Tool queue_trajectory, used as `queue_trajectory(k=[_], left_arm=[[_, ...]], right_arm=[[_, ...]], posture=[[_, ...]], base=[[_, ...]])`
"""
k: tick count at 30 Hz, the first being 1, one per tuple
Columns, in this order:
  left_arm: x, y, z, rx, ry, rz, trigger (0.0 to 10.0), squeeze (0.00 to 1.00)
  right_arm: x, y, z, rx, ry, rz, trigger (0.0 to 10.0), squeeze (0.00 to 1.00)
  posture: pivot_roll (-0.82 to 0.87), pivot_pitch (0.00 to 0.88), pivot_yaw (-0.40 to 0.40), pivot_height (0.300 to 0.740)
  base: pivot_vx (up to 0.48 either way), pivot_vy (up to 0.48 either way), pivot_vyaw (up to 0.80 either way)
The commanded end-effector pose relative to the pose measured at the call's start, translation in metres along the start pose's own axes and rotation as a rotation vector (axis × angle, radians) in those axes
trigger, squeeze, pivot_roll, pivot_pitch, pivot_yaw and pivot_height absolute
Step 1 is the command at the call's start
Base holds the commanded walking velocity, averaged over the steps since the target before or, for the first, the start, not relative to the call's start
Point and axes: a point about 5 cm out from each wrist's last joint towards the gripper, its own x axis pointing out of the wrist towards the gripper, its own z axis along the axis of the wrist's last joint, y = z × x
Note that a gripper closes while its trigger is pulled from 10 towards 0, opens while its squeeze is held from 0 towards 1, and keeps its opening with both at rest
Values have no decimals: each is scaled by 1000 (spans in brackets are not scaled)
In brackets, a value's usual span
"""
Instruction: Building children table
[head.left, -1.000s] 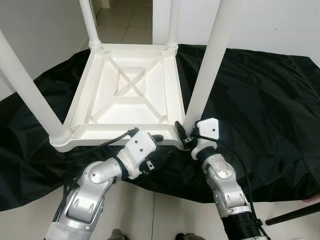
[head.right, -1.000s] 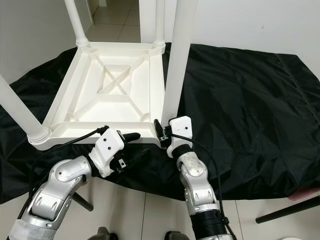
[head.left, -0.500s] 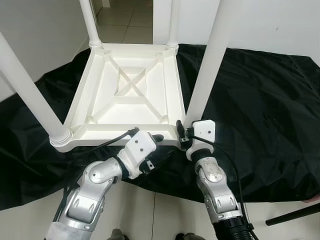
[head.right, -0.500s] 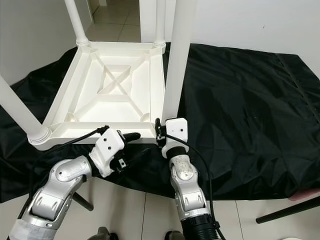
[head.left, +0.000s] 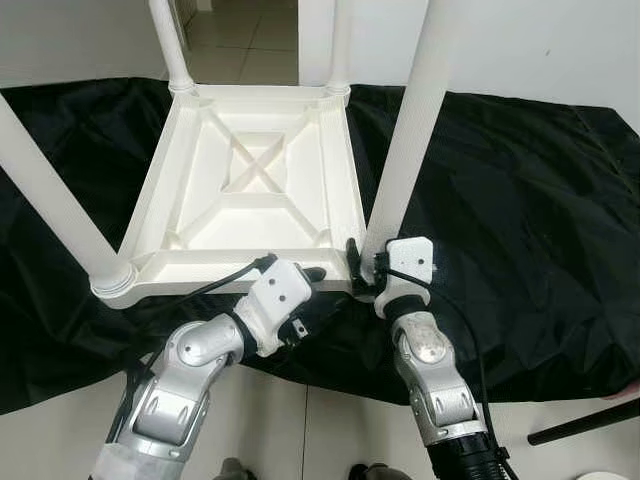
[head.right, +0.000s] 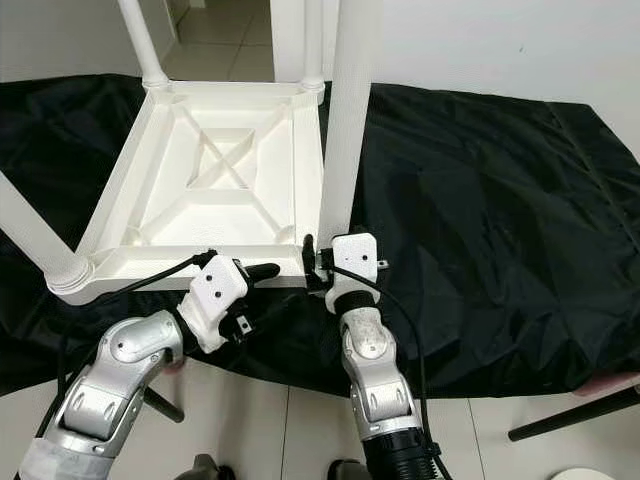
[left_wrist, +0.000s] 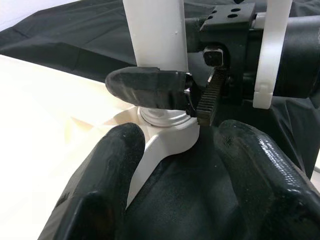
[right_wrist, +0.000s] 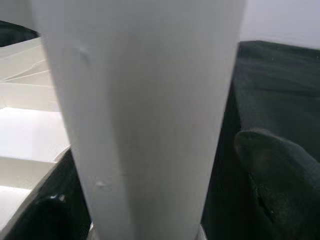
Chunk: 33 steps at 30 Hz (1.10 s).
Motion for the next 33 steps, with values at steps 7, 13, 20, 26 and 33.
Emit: queue_trajectory(k=[7, 13, 20, 26, 33], left_arm=[[-2, 7, -2, 18, 16, 80, 10000, 0], [-3, 9, -2, 28, 22, 75, 10000, 0], [-5, 7, -4, 25, 33, 64, 10000, 0], [-6, 7, -9, 43, 54, 57, 10000, 0], [-4, 7, -10, 57, 60, 47, 10000, 0]], right_arm=[[1, -9, 2, 2, -4, 130, 10000, 384], [7, -30, 0, -56, 11, 363, 10000, 0], [14, -44, -2, -97, 46, 529, 10000, 0], [22, -48, 0, -129, 59, 648, 10000, 0], [35, -52, 3, -189, 80, 762, 3843, 0]], posture=[[-36, 105, 3, 740], [-37, 104, 12, 740], [-33, 101, 20, 740], [-30, 98, 23, 740], [-31, 95, 28, 740]], base=[[0, 0, 0], [0, 0, 0], [0, 0, 0], [0, 0, 0], [0, 0, 0]])
